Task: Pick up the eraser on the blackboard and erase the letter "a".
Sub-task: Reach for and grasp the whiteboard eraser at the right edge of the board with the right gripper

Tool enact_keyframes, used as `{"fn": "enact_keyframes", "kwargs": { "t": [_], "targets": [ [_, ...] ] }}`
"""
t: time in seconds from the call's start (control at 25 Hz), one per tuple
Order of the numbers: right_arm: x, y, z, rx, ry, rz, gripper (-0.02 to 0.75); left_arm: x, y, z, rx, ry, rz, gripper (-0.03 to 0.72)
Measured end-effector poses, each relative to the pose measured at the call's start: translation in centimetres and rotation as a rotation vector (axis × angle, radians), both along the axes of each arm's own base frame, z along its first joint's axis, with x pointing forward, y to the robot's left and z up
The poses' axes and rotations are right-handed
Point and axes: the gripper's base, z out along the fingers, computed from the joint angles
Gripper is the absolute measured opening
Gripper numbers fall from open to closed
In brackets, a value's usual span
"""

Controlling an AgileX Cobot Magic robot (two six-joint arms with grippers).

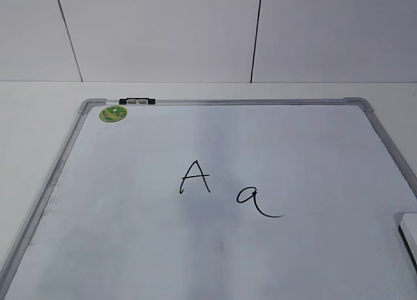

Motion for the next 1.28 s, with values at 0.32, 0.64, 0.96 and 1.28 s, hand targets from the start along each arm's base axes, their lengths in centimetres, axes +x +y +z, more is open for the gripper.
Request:
{"fn": "enact_keyframes", "kwargs": {
  "t": [0.32, 0.64, 0.96, 1.28],
  "targets": [
    [0.0, 0.0, 0.0, 0.0, 0.0, 0.0, 0.592, 0.0, 0.0, 0.0, 0.0, 0.0, 0.0, 0.592],
    [0.0, 0.0, 0.0, 0.0, 0.0, 0.0, 0.592, 0.0, 0.0, 0.0, 0.0, 0.0, 0.0, 0.589],
    [0.0, 0.0, 0.0, 0.0, 0.0, 0.0, 0.592, 0.0, 0.01, 0.0, 0.001, 0.0, 0.001, 0.59],
    [0.0, 0.0, 0.0, 0.0, 0.0, 0.0, 0.592, 0.09, 0.01, -0.01, 0.001, 0.008, 0.001, 0.591]
  ]
}}
